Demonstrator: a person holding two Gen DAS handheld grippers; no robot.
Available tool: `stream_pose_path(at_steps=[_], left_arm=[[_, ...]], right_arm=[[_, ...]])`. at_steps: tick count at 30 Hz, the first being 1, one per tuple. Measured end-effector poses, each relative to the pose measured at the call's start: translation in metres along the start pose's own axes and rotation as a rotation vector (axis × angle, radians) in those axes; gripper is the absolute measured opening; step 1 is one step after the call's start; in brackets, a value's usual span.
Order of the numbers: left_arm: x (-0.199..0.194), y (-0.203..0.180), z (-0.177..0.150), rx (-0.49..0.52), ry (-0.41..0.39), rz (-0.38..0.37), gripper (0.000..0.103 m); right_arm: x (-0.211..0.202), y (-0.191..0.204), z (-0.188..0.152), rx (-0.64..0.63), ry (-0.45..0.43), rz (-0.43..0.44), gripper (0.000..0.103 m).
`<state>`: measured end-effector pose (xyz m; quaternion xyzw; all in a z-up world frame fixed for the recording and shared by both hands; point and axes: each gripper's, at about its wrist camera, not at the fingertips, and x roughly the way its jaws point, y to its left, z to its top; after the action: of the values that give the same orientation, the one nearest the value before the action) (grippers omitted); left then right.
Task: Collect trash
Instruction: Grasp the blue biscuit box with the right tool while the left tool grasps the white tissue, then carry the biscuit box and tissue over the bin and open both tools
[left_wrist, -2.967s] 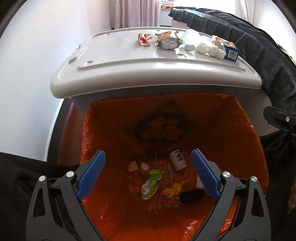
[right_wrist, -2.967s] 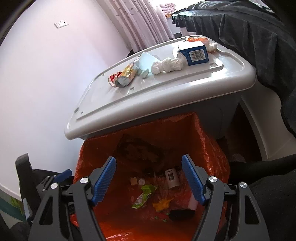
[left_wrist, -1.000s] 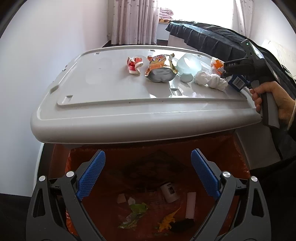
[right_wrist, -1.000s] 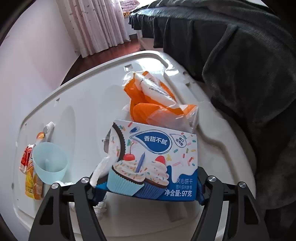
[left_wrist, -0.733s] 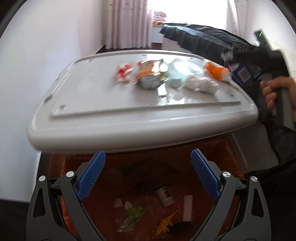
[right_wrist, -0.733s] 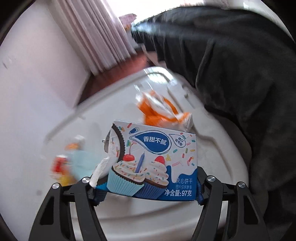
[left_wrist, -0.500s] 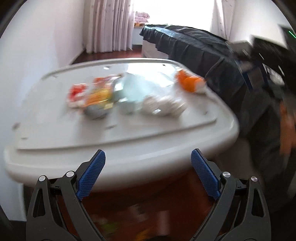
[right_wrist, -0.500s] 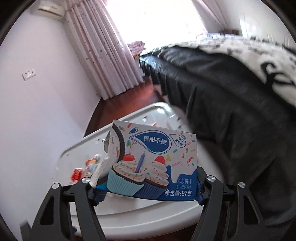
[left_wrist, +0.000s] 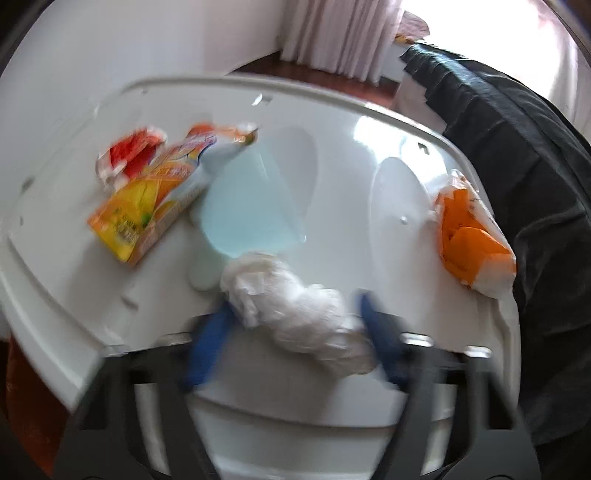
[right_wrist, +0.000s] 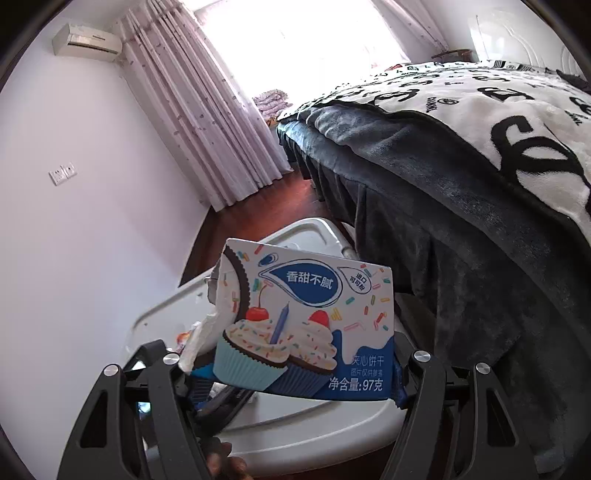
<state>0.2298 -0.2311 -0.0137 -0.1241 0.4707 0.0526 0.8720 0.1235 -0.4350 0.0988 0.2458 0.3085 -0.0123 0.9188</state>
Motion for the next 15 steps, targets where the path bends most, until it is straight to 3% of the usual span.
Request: stream_pose_path(at_steps=[2,4,9,15], left_arm=[[-0.001,-0.004,-0.002,0.034,-0.003,-0.025,0.038],[-0.004,-0.002,-0.002,0.047,-0.002,-0.04,0.036],[-0.025,0.015,-0.011,0.097,-0.002,-0.072,0.034],[-0.096,0.055,-0.045,0.295,-0.078,-0.11,0.035]], right_arm=[[-0.003,-0.001,0.001,0.008,-0.005,0.009,0.07],[-0.004,-0.001,0.0,0.011,-0.008,0.009,0.07],[0.003,0.003,-0.002,0.014,0.017,-0.006,0.07],[0.017,0.023,-0.012,-0.033,0.06,-0.018,0.07]])
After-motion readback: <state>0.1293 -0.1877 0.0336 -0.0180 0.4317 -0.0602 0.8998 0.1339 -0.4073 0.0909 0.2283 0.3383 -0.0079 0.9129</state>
